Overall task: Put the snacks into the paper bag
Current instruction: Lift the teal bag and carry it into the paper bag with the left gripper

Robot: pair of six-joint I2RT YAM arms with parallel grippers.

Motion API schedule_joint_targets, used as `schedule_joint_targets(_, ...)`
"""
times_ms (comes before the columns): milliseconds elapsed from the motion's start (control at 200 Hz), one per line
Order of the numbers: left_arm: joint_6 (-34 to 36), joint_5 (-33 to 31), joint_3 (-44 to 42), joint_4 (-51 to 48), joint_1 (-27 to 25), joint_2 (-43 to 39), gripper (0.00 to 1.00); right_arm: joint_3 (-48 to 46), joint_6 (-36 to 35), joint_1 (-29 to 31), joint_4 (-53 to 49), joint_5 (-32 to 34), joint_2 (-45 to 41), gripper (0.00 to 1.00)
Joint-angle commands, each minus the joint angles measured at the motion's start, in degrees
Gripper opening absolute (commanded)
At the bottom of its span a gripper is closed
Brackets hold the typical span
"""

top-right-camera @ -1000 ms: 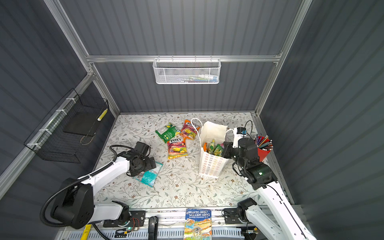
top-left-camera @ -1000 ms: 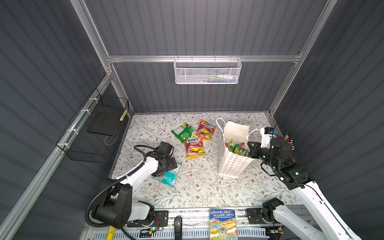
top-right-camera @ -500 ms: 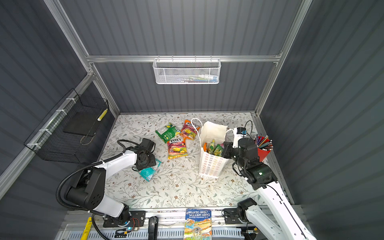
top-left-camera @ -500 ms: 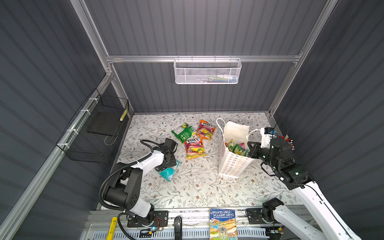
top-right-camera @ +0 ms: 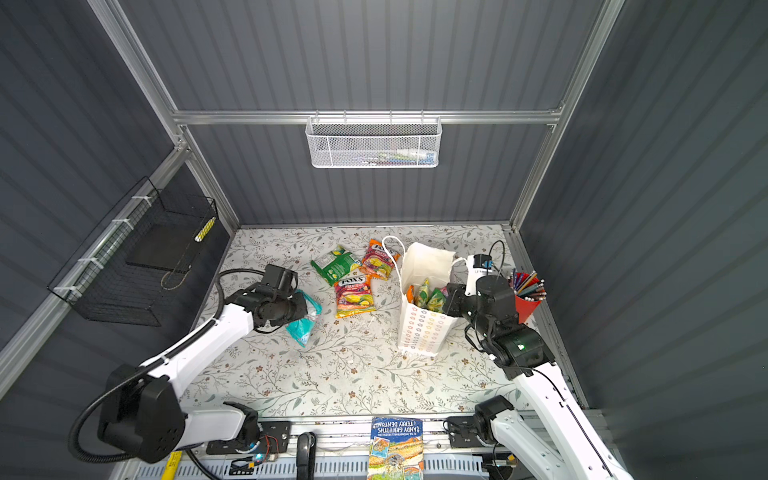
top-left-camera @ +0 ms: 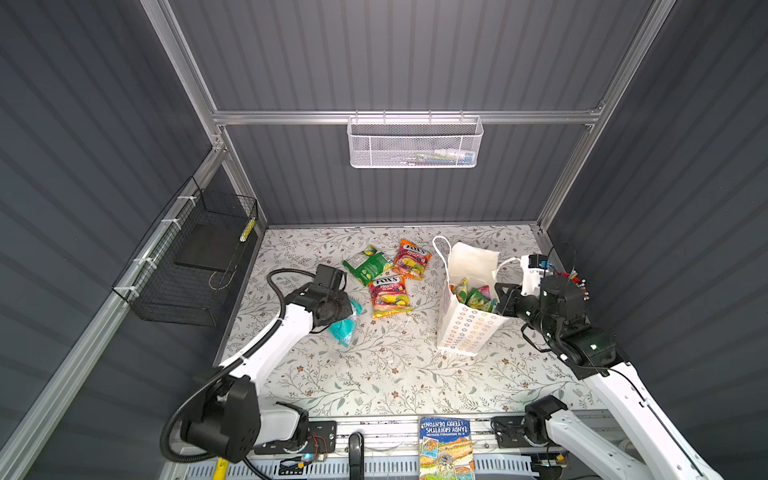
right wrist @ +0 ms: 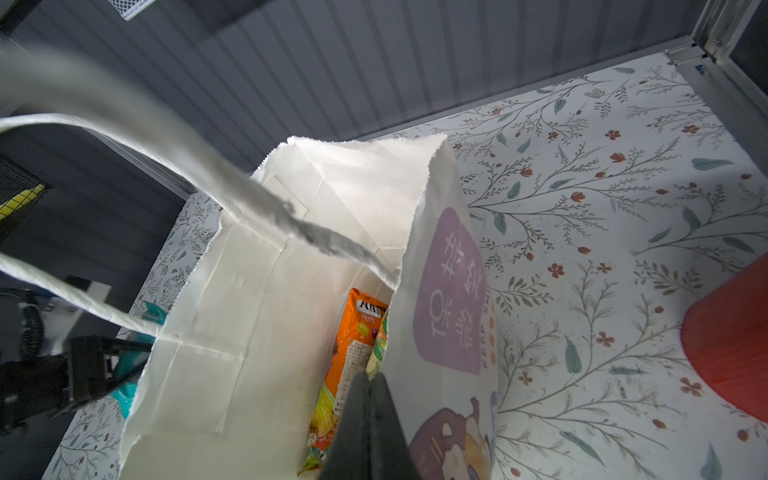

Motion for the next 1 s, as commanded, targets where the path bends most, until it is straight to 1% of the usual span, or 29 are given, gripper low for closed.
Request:
schedule_joint_targets(0, 1.0, 8.2, 6.5, -1.6, -0.3, -3.2, 0.16, 0.6, -1.0, 0.1, -1.4, -0.6, -0.3, 0.00)
schedule_joint_targets(50, 1.0, 9.8, 10.1, -2.0, -1.2, -3.6, 0.15, 1.0, -1.2, 0.1, -1.6, -0.9, -0.4, 0.00)
schedule_joint_targets(95, 1.0, 9.9, 13.9, -2.6, -2.9, -3.5, 0.15, 1.5, -1.3, 0.1, -1.8, -1.0, -0.3, 0.00)
schedule_joint_targets(145, 1.5, 8.3, 18.8, -3.5, -6.7, -2.8, 0.17, 1.8, -1.3, 0.1, -1.9, -1.2, -0.2, 0.00)
schedule_joint_targets(190, 1.8, 5.3, 23.4, -4.5, -10.9, -1.6, 0.18, 2.0, -1.4, 0.1, -2.0, -1.0, -0.2, 0.00)
schedule_joint_targets(210, 1.8, 4.4, 26.7, -4.7, -12.6, -0.9, 0.18, 2.1, -1.3, 0.1, -2.0, -1.0, -0.2, 0.00)
schedule_joint_targets(285, 1.8, 3.9, 33.4, -4.4, -17.2, 2.4, 0.17, 2.6, -1.2, 0.1, -2.3, -1.1, -0.3, 0.00)
schedule_joint_targets(470, 3.8, 1.6, 48.8, -2.9, -27.8, 14.0, 0.17, 3.6, -0.7, 0.1, -2.8, 1.3, -1.7, 0.00)
schedule_joint_targets(625, 6.4, -0.7, 62.1, -4.1, -34.2, 26.3, 0.17, 3.3, 0.0, 0.0, -2.8, 3.6, -3.6, 0.00)
schedule_joint_targets(721, 8.3, -3.6, 70.0, -5.8, -36.9, 33.4, 0.17, 3.1, 0.0, 0.0, -2.9, 4.1, -4.0, 0.00)
schedule_joint_targets(841, 9.8, -6.5, 79.4, -9.5, -38.0, 41.8, 0.17, 2.9, 0.0, 0.0, -3.3, 4.5, -4.4, 0.00)
schedule_joint_targets(916, 10.5, -8.0, 82.2, -10.8, -38.1, 45.3, 0.17, 2.7, 0.1, 0.0, -3.3, 5.3, -5.0, 0.00)
schedule_joint_targets(996, 11.3, -8.8, 82.4, -11.1, -38.1, 47.2, 0.17, 2.4, 0.1, 0.0, -3.5, 6.2, -5.8, 0.00)
